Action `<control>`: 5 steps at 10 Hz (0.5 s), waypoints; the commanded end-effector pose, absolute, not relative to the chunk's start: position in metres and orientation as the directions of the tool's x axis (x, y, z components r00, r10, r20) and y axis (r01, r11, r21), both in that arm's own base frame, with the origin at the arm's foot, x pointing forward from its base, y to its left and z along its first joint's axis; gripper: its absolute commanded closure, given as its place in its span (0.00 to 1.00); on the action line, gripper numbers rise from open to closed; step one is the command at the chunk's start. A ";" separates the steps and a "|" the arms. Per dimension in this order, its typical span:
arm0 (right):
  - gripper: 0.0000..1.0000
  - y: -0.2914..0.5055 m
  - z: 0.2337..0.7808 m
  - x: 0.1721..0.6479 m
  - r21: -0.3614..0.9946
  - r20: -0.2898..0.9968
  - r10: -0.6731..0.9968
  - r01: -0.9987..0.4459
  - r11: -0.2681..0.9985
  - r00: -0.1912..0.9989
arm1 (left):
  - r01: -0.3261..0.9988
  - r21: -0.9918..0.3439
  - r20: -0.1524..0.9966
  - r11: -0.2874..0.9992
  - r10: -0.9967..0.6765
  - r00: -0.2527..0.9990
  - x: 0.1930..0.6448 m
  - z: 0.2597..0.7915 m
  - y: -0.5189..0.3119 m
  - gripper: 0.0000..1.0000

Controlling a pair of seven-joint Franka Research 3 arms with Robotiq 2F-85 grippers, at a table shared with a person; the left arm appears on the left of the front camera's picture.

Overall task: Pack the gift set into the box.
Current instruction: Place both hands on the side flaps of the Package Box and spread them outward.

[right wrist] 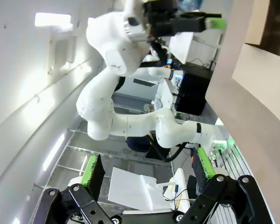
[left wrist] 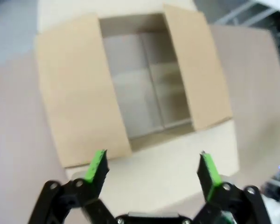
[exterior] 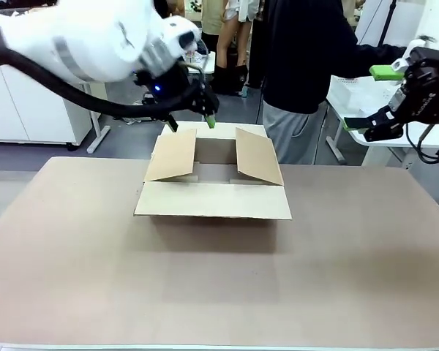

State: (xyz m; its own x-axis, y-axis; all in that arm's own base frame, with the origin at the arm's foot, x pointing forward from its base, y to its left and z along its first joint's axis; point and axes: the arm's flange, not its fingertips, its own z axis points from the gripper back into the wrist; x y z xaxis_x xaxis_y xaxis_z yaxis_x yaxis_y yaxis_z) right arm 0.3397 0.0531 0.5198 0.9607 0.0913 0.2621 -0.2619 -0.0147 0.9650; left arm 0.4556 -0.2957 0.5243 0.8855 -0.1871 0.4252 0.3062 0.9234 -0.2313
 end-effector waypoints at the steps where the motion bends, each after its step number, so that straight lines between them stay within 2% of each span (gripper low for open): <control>1: 0.00 0.053 0.521 0.341 0.958 0.287 0.095 -0.286 -0.026 0.953 | 0.180 -0.029 0.392 0.983 -0.155 0.907 0.488 0.507 -0.324 0.00; 2: 0.00 0.053 0.521 0.341 0.958 0.287 0.095 -0.286 -0.026 0.953 | 0.178 -0.056 0.330 0.982 -0.150 0.932 0.489 0.498 -0.319 0.00; 3: 0.00 0.053 0.521 0.341 0.958 0.287 0.095 -0.286 -0.026 0.953 | 0.260 -0.303 0.063 0.917 -0.253 0.965 0.483 0.499 -0.300 0.00; 4: 0.00 0.053 0.521 0.341 0.958 0.287 0.095 -0.286 -0.026 0.953 | 0.226 -0.081 0.399 0.971 -0.177 0.900 0.478 0.489 -0.301 0.00; 5: 0.00 0.053 0.521 0.341 0.958 0.287 0.095 -0.286 -0.026 0.953 | 0.226 -0.081 0.399 0.971 -0.177 0.900 0.478 0.489 -0.301 0.00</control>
